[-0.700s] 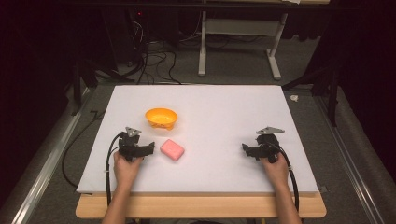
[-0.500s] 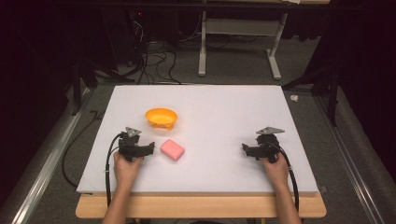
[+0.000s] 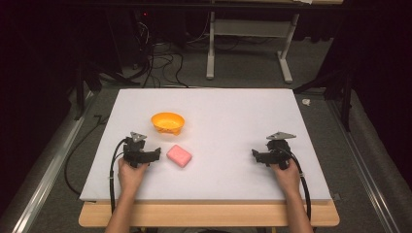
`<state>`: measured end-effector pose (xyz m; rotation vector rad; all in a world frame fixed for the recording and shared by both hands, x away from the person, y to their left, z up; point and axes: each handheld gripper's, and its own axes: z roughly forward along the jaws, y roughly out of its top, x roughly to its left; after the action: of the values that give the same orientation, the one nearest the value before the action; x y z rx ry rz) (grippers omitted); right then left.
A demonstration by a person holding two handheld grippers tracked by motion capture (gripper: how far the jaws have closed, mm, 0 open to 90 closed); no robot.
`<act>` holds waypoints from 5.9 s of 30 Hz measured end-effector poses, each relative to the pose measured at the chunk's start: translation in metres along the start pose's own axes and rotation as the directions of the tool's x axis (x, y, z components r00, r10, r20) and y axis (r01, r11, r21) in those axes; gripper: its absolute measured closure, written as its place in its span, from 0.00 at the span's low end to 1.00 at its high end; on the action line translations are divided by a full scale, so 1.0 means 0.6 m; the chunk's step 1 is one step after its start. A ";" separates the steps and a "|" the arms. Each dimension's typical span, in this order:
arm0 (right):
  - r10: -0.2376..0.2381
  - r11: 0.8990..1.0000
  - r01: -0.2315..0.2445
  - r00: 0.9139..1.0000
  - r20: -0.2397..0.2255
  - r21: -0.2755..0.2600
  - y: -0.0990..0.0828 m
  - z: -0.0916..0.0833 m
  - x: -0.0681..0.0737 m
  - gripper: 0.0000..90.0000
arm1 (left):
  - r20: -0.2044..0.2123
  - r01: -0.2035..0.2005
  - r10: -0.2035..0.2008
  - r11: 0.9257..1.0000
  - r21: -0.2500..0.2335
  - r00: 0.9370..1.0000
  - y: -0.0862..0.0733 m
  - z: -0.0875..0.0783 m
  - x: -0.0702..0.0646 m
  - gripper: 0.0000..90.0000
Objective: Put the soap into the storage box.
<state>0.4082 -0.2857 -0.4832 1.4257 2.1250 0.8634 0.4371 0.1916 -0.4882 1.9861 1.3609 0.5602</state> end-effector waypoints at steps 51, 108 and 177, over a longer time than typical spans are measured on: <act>0.000 1.000 0.000 1.000 0.000 0.000 0.000 0.000 0.000 0.18 | 0.100 -0.024 0.034 0.995 -0.098 0.994 0.010 -0.075 -0.033 0.17; 0.000 1.000 0.000 1.000 0.000 -0.002 0.000 0.000 0.000 0.18 | 0.221 -0.189 0.198 0.980 -0.059 0.955 0.027 -0.041 -0.146 0.10; 0.000 1.000 0.000 1.000 0.000 -0.002 0.000 0.000 0.000 0.18 | 0.206 -0.198 0.197 0.980 -0.018 0.959 0.023 -0.019 -0.162 0.15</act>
<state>0.4083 -0.2857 -0.4832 1.4245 2.1239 0.8654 0.4029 0.1012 -0.4686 2.1314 1.0459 0.4264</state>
